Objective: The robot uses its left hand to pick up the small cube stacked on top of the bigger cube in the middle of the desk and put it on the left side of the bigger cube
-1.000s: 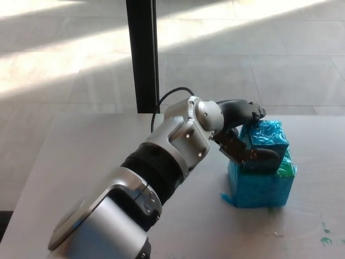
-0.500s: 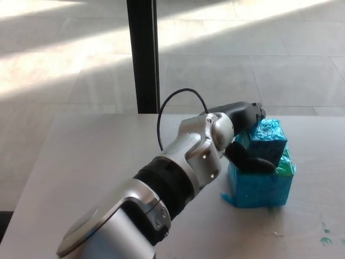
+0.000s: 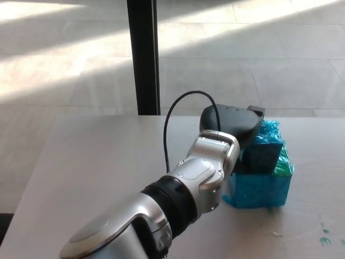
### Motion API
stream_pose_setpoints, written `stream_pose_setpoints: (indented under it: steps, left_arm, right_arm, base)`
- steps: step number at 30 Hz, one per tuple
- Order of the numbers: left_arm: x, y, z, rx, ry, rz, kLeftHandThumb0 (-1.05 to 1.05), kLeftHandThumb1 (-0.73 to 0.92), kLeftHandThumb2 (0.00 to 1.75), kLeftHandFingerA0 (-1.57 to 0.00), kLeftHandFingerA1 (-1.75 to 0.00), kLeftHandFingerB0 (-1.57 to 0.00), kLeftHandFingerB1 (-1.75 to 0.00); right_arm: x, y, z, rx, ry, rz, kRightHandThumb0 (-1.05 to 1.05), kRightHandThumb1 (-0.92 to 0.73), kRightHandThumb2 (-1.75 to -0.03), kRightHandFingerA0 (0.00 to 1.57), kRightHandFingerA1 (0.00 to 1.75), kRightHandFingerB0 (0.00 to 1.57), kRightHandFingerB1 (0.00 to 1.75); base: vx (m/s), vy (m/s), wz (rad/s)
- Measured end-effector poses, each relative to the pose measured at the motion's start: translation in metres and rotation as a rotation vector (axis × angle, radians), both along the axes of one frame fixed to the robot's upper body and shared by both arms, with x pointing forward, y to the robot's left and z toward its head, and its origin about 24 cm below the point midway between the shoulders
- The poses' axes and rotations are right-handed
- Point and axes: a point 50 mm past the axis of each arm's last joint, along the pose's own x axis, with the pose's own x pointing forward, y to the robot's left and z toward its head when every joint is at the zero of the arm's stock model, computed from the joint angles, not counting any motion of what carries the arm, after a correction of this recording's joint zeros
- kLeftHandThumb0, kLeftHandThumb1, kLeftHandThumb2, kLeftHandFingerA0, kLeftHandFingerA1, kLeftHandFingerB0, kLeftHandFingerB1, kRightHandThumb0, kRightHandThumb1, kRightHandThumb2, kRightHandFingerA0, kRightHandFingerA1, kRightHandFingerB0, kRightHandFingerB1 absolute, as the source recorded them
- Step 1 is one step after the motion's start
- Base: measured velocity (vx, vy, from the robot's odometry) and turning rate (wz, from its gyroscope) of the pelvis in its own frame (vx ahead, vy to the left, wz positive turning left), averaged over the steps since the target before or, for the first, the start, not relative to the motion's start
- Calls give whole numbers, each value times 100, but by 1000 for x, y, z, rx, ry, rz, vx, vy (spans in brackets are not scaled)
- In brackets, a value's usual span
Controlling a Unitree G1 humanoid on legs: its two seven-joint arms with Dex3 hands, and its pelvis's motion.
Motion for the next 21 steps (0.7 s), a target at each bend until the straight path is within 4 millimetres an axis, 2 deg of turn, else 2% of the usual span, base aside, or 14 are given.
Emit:
stream_pose_setpoints:
  steps: [1, 2, 4, 5, 6, 8, 9, 10, 14, 15, 17, 19, 20, 21]
  left_arm:
    - [0, 0, -1, -17, -2, 3, -47, 72, 67, -83, -153, -67, -83]
    - [0, 1, -2, -47, -6, 8, -44, 71, 66, -87, -153, -74, -72]
    - [0, 3, -4, -103, -9, 20, -44, 71, 66, -87, -153, -74, -72]
    - [0, 4, -4, -126, -10, 25, -44, 73, 61, -91, -149, -72, -61]
    - [0, 5, -5, -160, -7, 32, -43, 73, 61, -87, -151, -73, -71]
    - [1, 9, -7, -242, 4, 53, -42, 73, 66, -80, -155, -71, -68]
    - [1, 11, -8, -278, 11, 64, -40, 75, 63, -91, -137, -70, -58]
    - [2, 13, -10, -319, 21, 78, -29, 78, 64, -90, -127, -67, -53]
    - [6, 26, -15, -468, 60, 137, -22, 72, 67, -89, -141, -77, -61]
    - [7, 28, -16, -486, 63, 143, -23, 62, 64, -91, -135, -84, -72]
    - [7, 29, -16, -505, 58, 144, -25, 64, 68, -87, -151, -82, -93]
    - [7, 28, -16, -512, 51, 138, -27, 65, 70, -86, -156, -81, -100]
    - [7, 28, -16, -515, 49, 135, -25, 67, 80, -81, -168, -71, -137]
    - [7, 28, -16, -515, 51, 134, -25, 67, 80, -81, -168, -71, -137]
  right_arm:
    - [0, 0, 0, 0, 0, 0, -43, -72, -62, 59, 65, 52, 41]
    - [0, 0, 0, -1, 1, -1, -43, -72, -62, 61, 66, 53, 41]
    - [0, 0, 0, -1, 1, -2, -43, -72, -62, 61, 66, 53, 41]
    - [0, 0, 0, -1, 1, -2, -43, -71, -62, 60, 64, 53, 41]
    - [0, 0, 0, -1, 1, -2, -43, -71, -62, 61, 64, 53, 41]
    - [0, 0, 0, -1, -1, -2, -42, -71, -62, 60, 64, 52, 42]
    - [1, 0, 0, -2, -3, -1, -42, -71, -62, 60, 66, 52, 42]
    - [1, 0, 0, -3, -4, -1, -41, -73, -62, 60, 68, 51, 42]
    - [1, 0, 1, -2, -5, -3, -41, -73, -61, 62, 69, 54, 42]
    - [1, 0, 0, -2, -5, -4, -41, -73, -61, 63, 69, 55, 42]
    - [0, 0, 0, -2, -3, -5, -39, -73, -61, 63, 66, 55, 41]
    - [1, -1, 0, -2, -3, -10, -40, -73, -62, 61, 66, 55, 42]
    - [0, -1, 0, -1, -1, -14, -39, -72, -61, 62, 69, 56, 44]
    - [0, -1, -1, 0, 0, -15, -39, -72, -61, 62, 69, 56, 44]
  base:
    - [0, 0, 0]
    - [0, 0, 0]
    - [0, 0, 0]
    - [0, 0, 0]
    - [0, 0, 0]
    - [0, 0, 0]
    - [0, 0, 0]
    - [0, 0, 0]
    - [0, 0, 0]
    - [0, 0, 0]
    - [0, 0, 0]
    - [0, 0, 0]
    - [0, 0, 0]
    - [0, 0, 0]
